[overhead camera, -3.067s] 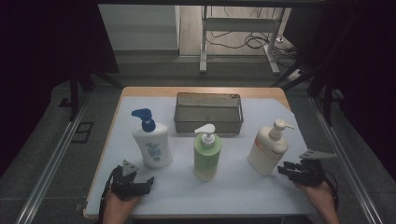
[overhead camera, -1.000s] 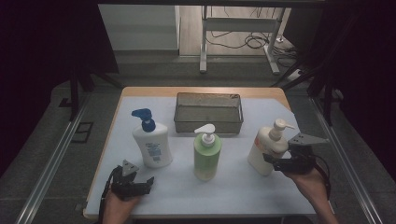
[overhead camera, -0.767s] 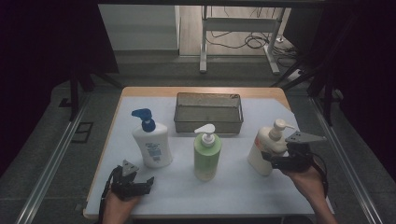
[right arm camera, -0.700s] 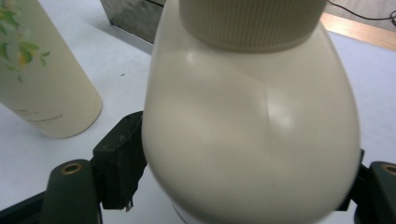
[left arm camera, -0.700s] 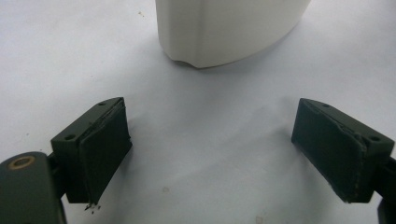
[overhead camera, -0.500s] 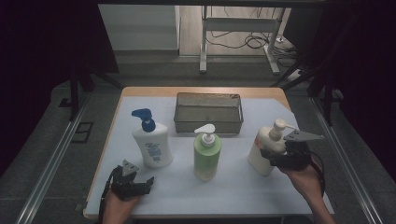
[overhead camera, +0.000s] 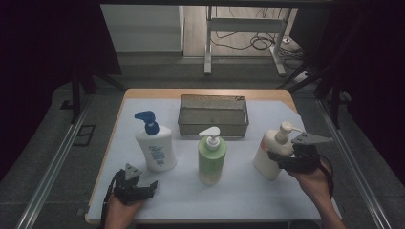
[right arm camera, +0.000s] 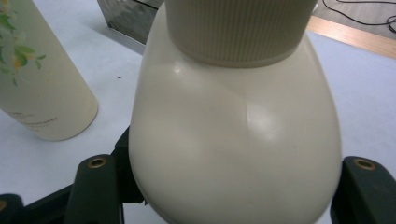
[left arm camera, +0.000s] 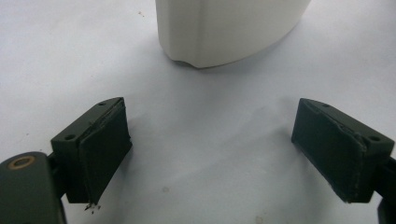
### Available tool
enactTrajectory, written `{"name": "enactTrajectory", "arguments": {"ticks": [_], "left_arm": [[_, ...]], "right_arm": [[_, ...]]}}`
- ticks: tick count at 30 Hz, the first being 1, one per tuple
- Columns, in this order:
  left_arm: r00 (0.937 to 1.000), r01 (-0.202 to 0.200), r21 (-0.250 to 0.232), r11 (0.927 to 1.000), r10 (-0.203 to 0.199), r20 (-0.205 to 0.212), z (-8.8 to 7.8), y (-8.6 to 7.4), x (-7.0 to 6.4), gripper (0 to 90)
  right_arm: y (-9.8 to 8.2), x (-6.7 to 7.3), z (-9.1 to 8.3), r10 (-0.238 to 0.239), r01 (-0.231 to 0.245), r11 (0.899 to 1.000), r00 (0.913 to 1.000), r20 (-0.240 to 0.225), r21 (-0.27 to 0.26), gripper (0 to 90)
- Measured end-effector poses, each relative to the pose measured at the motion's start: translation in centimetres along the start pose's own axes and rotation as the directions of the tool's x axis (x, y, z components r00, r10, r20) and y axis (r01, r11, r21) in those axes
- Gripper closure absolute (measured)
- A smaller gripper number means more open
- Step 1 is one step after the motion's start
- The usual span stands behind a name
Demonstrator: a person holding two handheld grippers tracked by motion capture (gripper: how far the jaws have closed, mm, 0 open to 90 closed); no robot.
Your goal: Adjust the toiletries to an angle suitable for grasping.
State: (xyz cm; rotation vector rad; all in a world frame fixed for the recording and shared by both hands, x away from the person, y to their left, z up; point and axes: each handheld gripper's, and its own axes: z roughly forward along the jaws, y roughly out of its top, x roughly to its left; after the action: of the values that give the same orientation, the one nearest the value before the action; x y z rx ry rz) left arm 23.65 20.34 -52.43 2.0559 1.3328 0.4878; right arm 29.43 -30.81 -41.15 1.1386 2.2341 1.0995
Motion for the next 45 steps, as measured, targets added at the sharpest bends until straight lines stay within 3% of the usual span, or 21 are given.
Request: {"name": "enactTrajectory", "arguments": {"ticks": [6, 13, 25, 34, 45], "left_arm": [[1.0000, 0.000, 0.000, 1.0000, 0.000, 0.000, 0.0, 0.0, 0.0, 11.0], [1.0000, 0.000, 0.000, 1.0000, 0.000, 0.000, 0.0, 0.0, 0.0, 11.0], [1.0000, -0.003, 0.000, 1.0000, 0.003, 0.001, 0.0, 0.0, 0.0, 11.0], [1.0000, -0.002, 0.000, 1.0000, 0.002, 0.001, 0.0, 0.0, 0.0, 11.0], [1.0000, -0.003, 0.001, 1.0000, 0.003, 0.001, 0.0, 0.0, 0.0, 10.9]], "right_arm": [[0.5, 0.2, -0.1, -0.011, 0.011, 1.000, 0.9999, 0.002, 0.025, 36.6], [0.9, -0.1, -0.7, 0.006, -0.006, 1.000, 0.9998, -0.017, 0.018, 36.8], [2.5, -0.2, -1.5, -0.014, 0.015, 1.000, 0.9992, -0.037, 0.024, 36.8], [4.4, 0.2, -1.3, -0.031, 0.033, 0.999, 0.9963, -0.080, 0.013, 36.9], [6.6, 0.8, -0.8, -0.047, 0.047, 0.999, 0.9945, -0.094, 0.003, 36.8]]}}
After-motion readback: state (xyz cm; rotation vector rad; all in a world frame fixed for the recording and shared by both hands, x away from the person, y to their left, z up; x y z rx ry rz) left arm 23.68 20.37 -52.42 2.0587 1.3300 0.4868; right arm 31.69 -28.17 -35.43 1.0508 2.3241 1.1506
